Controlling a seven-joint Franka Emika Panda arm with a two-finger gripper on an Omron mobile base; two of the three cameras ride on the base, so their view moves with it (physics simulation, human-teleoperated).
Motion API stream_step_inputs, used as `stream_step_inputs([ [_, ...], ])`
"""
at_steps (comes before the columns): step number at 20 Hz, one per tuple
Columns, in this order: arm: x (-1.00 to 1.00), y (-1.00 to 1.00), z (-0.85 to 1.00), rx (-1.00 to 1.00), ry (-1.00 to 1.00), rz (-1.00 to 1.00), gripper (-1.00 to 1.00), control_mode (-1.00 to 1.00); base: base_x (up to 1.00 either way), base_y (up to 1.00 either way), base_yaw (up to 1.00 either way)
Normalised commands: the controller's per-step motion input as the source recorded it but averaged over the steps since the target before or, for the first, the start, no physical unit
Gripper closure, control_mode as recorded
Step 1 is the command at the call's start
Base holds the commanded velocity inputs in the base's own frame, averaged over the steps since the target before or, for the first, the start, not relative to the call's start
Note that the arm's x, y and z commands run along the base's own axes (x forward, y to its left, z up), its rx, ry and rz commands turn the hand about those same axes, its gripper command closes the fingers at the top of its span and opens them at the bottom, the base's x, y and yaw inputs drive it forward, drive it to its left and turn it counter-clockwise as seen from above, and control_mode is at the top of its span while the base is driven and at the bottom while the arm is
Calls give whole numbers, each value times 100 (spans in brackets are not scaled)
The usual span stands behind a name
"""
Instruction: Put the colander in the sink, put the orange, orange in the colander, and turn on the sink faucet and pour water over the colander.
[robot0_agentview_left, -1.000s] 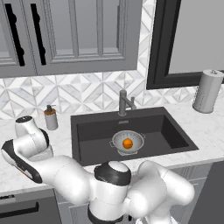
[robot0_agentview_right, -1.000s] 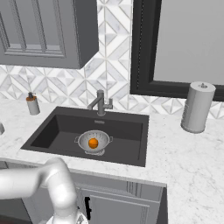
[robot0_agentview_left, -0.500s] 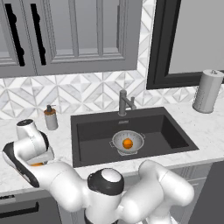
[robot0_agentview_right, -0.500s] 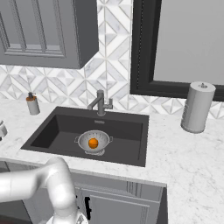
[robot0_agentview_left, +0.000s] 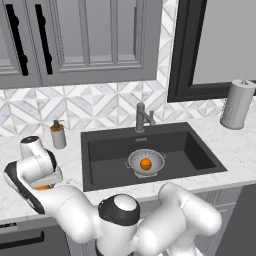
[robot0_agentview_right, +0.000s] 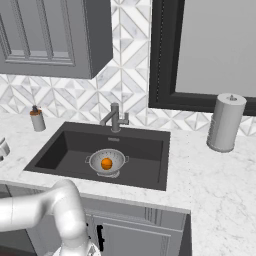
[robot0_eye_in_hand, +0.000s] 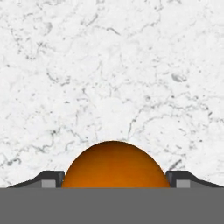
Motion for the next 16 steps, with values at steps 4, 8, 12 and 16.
stream_step_inputs([
  [4,0,-1,6,2,0,0,100,-100,0,0,0],
  [8,0,-41,16,1,0,0,100,-100,0,0,0],
  [12,-2,-52,30,3,0,0,100,-100,0,0,0],
  [16,-10,-70,25,1,0,0,100,-100,0,0,0],
])
